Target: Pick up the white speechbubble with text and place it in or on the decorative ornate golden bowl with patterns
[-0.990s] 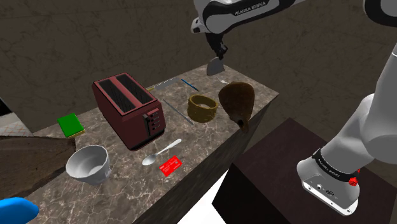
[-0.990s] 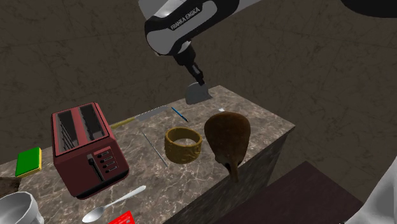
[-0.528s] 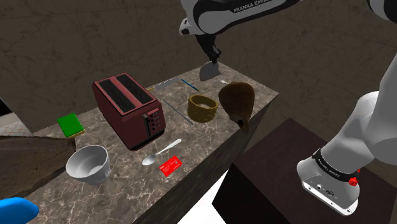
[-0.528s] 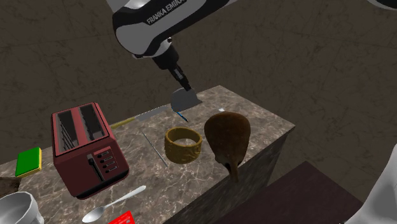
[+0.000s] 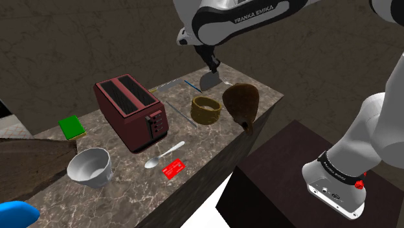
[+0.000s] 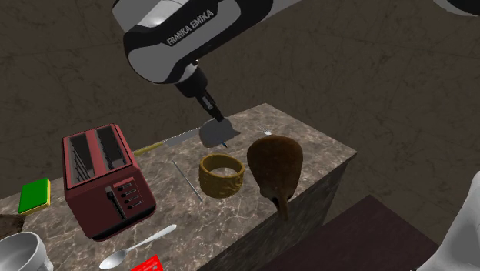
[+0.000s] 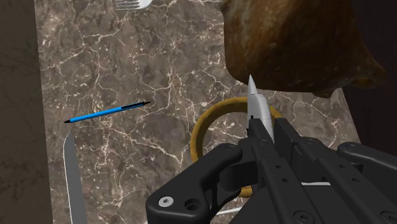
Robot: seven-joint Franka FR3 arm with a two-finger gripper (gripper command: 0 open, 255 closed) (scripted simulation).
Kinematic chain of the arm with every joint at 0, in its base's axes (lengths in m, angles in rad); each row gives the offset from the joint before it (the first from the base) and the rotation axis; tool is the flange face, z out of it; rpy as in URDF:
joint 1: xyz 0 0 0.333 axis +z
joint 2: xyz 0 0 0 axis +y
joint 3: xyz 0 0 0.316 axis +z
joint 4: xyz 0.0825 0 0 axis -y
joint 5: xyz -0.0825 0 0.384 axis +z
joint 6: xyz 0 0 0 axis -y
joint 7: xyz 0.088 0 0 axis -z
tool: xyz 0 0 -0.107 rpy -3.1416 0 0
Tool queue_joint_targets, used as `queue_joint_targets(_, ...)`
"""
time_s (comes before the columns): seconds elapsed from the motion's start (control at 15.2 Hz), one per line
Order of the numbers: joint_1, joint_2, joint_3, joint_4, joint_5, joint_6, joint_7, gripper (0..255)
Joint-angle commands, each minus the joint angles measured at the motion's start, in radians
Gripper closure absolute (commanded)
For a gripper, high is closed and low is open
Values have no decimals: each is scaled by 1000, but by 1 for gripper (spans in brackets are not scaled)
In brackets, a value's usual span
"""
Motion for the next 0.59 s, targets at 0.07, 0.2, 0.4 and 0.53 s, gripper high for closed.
queue_joint_targets(0.07, -1, 15, -1, -18, -3, 31, 15, 255)
queue_joint_targets(0.2, -2, 24, -1, -32, -6, 51, 24, 255)
queue_joint_targets(0.4, -3, 39, -2, -50, -10, 82, 38, 255)
queue_joint_targets(0.53, -3, 50, -3, -61, -14, 102, 47, 255)
